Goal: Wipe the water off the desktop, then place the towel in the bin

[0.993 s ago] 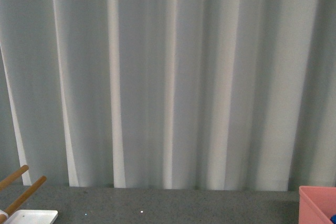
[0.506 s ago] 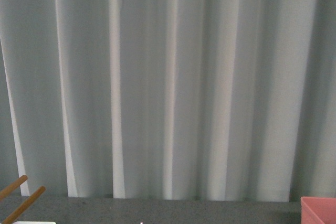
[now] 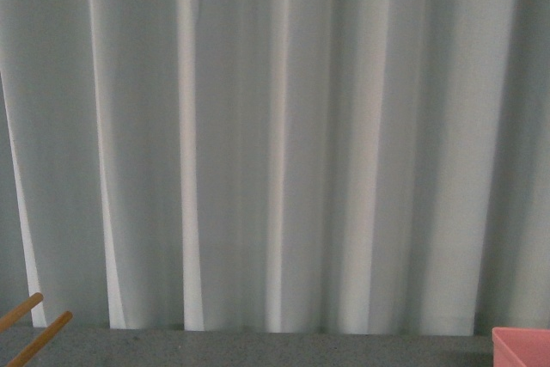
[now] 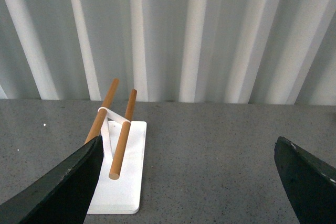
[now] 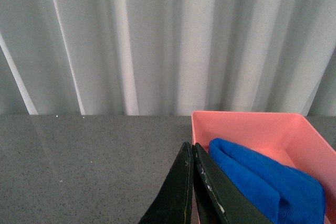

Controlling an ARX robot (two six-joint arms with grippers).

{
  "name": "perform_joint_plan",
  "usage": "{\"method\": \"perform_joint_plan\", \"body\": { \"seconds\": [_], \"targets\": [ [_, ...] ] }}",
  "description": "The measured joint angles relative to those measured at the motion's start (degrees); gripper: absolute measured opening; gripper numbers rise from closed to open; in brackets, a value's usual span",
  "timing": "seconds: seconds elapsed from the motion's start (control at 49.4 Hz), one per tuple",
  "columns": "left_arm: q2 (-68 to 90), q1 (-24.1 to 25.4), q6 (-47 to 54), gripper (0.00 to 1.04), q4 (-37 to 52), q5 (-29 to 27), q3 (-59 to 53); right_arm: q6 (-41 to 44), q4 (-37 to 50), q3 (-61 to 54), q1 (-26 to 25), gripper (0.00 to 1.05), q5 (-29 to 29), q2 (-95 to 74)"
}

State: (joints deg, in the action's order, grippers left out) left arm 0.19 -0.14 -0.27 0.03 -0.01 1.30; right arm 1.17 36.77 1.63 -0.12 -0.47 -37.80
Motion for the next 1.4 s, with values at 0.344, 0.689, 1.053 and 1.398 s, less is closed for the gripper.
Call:
{"method": "perform_joint_plan", "body": {
  "seconds": [0.344,0.689,1.053,1.398],
  "targets": [
    [0.0,0.0,0.0,0.98,0.0,0.0,0.0,-0.17,-12.41,-0.2,0.02,0.03,0.11,13.38],
    [0.0,0.0,0.0,0.98,0.0,-0.02,0.0,-0.33,-21.75,-0.26,0.02,0.03,0.22,22.99],
    [0.0,0.0,0.0,0.98,0.0,0.0,0.0,-0.5,-32.06,-0.22,0.02,0.03,0.24,31.89],
    [-0.07,0.0,0.0,0.98,0.0,-0.02,0.0,-0.55,-36.7,-0.26,0.02,0.04,0.39,37.55]
  ]
}}
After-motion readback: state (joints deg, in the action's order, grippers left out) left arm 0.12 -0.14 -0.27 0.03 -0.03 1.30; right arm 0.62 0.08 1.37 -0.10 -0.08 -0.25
